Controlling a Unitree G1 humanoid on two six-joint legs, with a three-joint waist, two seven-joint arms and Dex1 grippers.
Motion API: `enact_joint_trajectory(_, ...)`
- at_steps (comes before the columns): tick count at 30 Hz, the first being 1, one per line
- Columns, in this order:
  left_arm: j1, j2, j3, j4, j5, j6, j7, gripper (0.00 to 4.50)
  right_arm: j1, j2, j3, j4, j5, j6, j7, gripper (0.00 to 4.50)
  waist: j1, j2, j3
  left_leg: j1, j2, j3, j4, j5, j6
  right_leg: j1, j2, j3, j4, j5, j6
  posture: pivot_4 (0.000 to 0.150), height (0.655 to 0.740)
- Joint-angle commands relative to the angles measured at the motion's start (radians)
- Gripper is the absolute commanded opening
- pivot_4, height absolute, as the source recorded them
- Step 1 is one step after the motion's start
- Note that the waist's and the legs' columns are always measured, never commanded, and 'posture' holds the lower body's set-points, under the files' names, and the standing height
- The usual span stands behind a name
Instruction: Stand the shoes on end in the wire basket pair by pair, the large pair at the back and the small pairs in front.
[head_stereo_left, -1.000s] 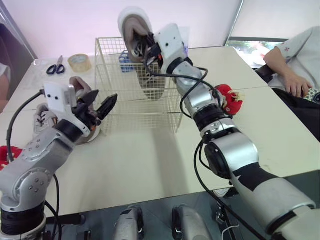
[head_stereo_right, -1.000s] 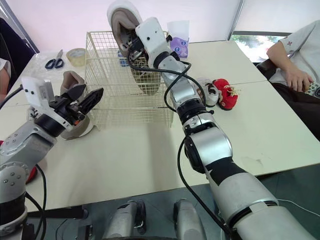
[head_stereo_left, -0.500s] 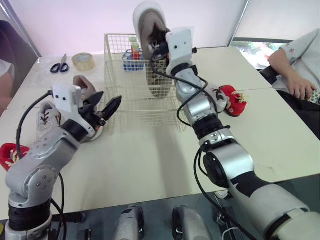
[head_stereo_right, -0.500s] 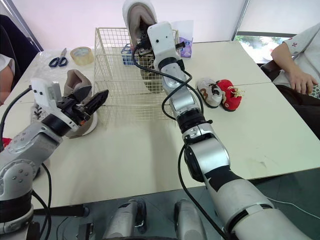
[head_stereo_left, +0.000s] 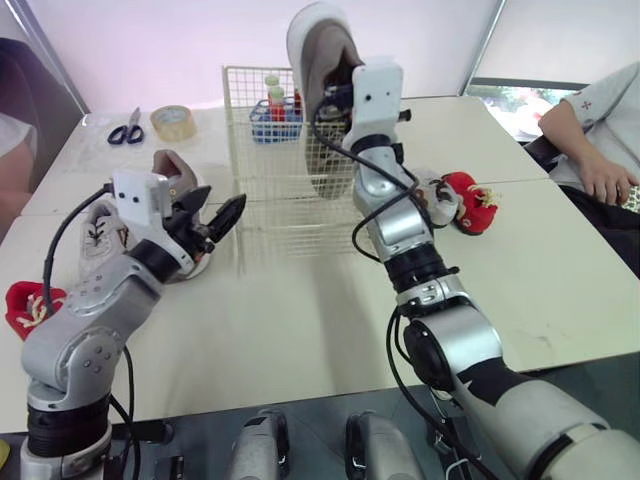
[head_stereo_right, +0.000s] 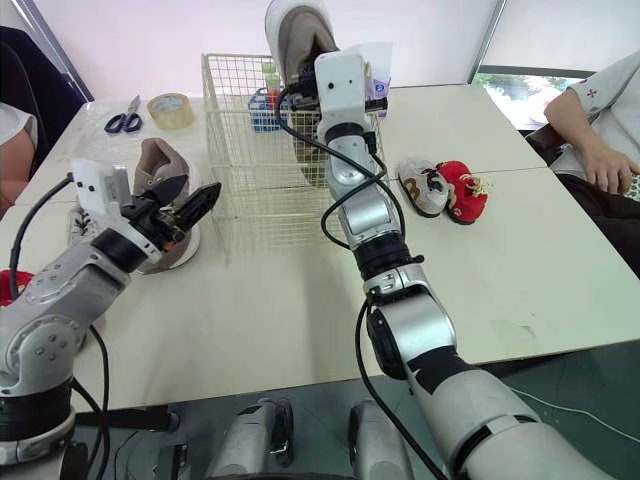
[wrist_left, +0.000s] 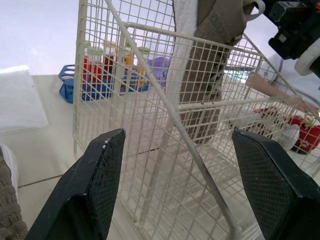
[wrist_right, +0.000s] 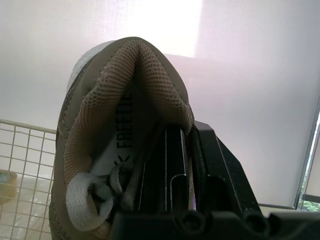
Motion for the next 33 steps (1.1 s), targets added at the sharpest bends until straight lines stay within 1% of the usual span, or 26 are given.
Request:
enact_joint_trajectory(1, -0.021, -0.003, 0.001, -0.017, 0.01, -0.012, -0.013, 3.48, 0.006, 0.006, 0.001, -0.05, -0.001, 0.011, 0.011, 0.96, 0.0, 0.0, 0.0, 0.0, 0.0, 0.0, 0.0, 0.0, 0.0, 0.0, 0.0, 0.0, 0.0, 0.0, 0.0, 0.15, 0.74)
enact_joint_trajectory(7, -0.025, -0.005, 0.005, -0.017, 0.02, -0.012, -0.017, 3.48, 0.028, 0.015, 0.033, -0.1, -0.025, 0.036, 0.026, 4.09, -0.002, 0.0, 0.0, 0.0, 0.0, 0.0, -0.001, 0.0, 0.0, -0.001, 0.0, 0.0, 0.0, 0.0, 0.0, 0.15, 0.74)
enact_joint_trajectory(8, -0.024, -0.002, 0.009, -0.018, 0.02, -0.011, -0.017, 3.48, 0.042, 0.009, 0.041, -0.121, -0.034, 0.041, 0.035, 4.42, -0.003, 0.0, 0.0, 0.0, 0.0, 0.0, -0.001, 0.0, 0.0, -0.001, 0.0, 0.0, 0.0, 0.0, 0.0, 0.15, 0.74)
enact_joint_trajectory(11, -0.023, 0.01, 0.024, -0.018, 0.02, -0.009, -0.02, 3.48, 0.1, -0.016, 0.059, -0.203, -0.047, 0.055, 0.078, 4.42, -0.003, 0.0, 0.0, 0.0, 0.0, 0.0, -0.002, 0.0, 0.0, -0.001, 0.0, 0.0, -0.001, 0.0, 0.0, 0.15, 0.74)
enact_joint_trajectory(17, -0.03, 0.059, 0.067, 0.004, 0.015, 0.015, -0.017, 3.48, 0.273, -0.111, 0.067, -0.474, -0.003, 0.088, 0.259, 4.42, -0.002, 0.0, 0.0, -0.001, 0.0, 0.001, -0.003, 0.0, 0.0, -0.002, 0.0, 0.0, -0.002, 0.0, 0.0, 0.15, 0.74)
enact_joint_trajectory(21, -0.062, 0.132, 0.086, 0.042, 0.047, 0.082, 0.011, 3.48, 0.372, -0.189, 0.038, -0.633, 0.075, 0.104, 0.392, 4.42, -0.002, 0.0, 0.0, -0.001, 0.0, 0.001, -0.003, 0.0, 0.0, -0.002, 0.001, 0.0, -0.002, 0.0, 0.0, 0.15, 0.74)
enact_joint_trajectory(23, -0.096, 0.181, 0.145, 0.088, 0.007, 0.123, -0.006, 3.48, 0.402, -0.227, 0.018, -0.702, 0.168, 0.106, 0.494, 4.42, -0.002, 0.0, 0.0, -0.001, 0.001, 0.001, -0.004, 0.0, 0.0, -0.003, 0.001, 0.0, -0.002, 0.0, 0.0, 0.15, 0.74)
enact_joint_trajectory(24, -0.117, 0.213, 0.178, 0.124, -0.019, 0.143, -0.033, 3.72, 0.404, -0.25, -0.003, -0.73, 0.236, 0.111, 0.554, 4.48, -0.003, 0.0, 0.0, -0.001, 0.001, 0.001, -0.004, 0.0, 0.0, -0.003, 0.001, 0.0, -0.002, 0.0, 0.0, 0.15, 0.74)
enact_joint_trajectory(25, -0.132, 0.244, 0.199, 0.155, -0.03, 0.154, -0.061, 4.06, 0.399, -0.269, -0.02, -0.746, 0.288, 0.119, 0.602, 4.5, -0.004, 0.0, 0.0, -0.001, 0.001, 0.001, -0.004, 0.0, 0.0, -0.003, 0.001, 0.0, -0.002, 0.0, 0.0, 0.15, 0.74)
enact_joint_trajectory(26, -0.151, 0.283, 0.209, 0.194, -0.024, 0.162, -0.089, 4.38, 0.382, -0.298, -0.038, -0.744, 0.333, 0.123, 0.658, 4.5, -0.004, 0.0, 0.001, -0.001, 0.001, 0.001, -0.004, 0.0, 0.0, -0.004, 0.002, 0.0, -0.002, 0.0, 0.0, 0.15, 0.74)
enact_joint_trajectory(28, -0.221, 0.397, 0.157, 0.355, 0.078, 0.152, -0.144, 4.47, 0.313, -0.388, -0.109, -0.687, 0.489, 0.225, 0.815, 4.5, -0.002, 0.0, 0.002, 0.0, 0.001, 0.002, -0.005, 0.0, 0.0, -0.004, 0.002, 0.0, -0.003, 0.0, 0.0, 0.15, 0.74)
enact_joint_trajectory(29, -0.263, 0.445, 0.121, 0.449, 0.12, 0.15, -0.179, 4.47, 0.295, -0.452, -0.13, -0.679, 0.589, 0.328, 0.923, 4.5, 0.001, 0.001, 0.002, 0.0, 0.0, 0.002, -0.005, 0.0, 0.0, -0.004, 0.002, 0.0, -0.003, -0.001, 0.0, 0.15, 0.74)
enact_joint_trajectory(31, -0.334, 0.509, 0.042, 0.599, 0.182, 0.158, -0.25, 4.47, 0.285, -0.562, -0.143, -0.686, 0.726, 0.505, 1.074, 4.5, 0.006, 0.001, 0.002, 0.0, 0.0, 0.003, -0.006, 0.0, 0.0, -0.005, 0.001, -0.001, -0.006, 0.0, -0.001, 0.15, 0.74)
enact_joint_trajectory(33, -0.439, 0.559, -0.094, 0.788, 0.297, 0.15, -0.341, 4.47, 0.27, -0.672, -0.154, -0.689, 0.807, 0.637, 1.18, 4.5, 0.01, 0.0, 0.001, 0.002, 0.0, 0.001, -0.013, 0.0, 0.0, -0.005, 0.0, -0.003, -0.015, 0.0, -0.002, 0.15, 0.74)
